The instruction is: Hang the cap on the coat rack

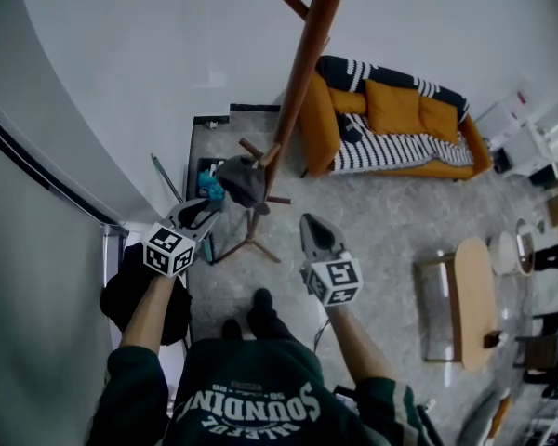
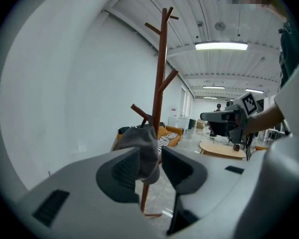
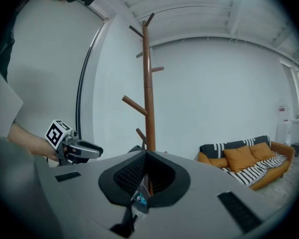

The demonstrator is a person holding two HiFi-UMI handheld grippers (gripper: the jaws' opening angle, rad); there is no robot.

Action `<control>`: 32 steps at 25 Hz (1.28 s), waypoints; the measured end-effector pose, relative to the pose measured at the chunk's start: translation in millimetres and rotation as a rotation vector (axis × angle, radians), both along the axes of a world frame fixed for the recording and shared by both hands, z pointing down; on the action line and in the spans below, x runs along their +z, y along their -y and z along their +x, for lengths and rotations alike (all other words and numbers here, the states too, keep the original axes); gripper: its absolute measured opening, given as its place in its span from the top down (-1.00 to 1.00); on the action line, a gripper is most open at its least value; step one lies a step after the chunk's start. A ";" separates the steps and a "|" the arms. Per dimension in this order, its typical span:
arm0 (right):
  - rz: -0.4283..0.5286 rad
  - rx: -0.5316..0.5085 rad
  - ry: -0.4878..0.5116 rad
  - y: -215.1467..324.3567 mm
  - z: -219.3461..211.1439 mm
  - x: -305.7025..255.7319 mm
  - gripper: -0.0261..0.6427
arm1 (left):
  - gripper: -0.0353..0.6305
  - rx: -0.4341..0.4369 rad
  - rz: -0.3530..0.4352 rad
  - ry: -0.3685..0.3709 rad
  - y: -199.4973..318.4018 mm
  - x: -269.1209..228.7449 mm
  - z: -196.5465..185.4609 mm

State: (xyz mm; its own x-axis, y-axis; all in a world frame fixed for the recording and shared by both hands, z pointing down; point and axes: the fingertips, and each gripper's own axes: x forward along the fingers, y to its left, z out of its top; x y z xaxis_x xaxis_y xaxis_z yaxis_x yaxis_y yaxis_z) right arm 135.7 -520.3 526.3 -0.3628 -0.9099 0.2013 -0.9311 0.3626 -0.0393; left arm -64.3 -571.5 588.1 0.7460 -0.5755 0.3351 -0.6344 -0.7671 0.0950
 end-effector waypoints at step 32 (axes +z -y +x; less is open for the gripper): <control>0.096 -0.064 0.002 -51.6 -88.5 -30.5 0.93 | 0.89 -0.051 0.129 -0.095 -94.9 -64.1 -42.9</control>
State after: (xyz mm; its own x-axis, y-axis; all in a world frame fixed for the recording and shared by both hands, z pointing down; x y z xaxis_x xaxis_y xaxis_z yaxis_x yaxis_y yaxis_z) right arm 47.3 -468.7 495.7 -0.4212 -0.8998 0.1136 -0.9059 0.4236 -0.0037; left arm -107.2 -476.7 524.0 0.7393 -0.6474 0.1853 -0.6660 -0.7436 0.0592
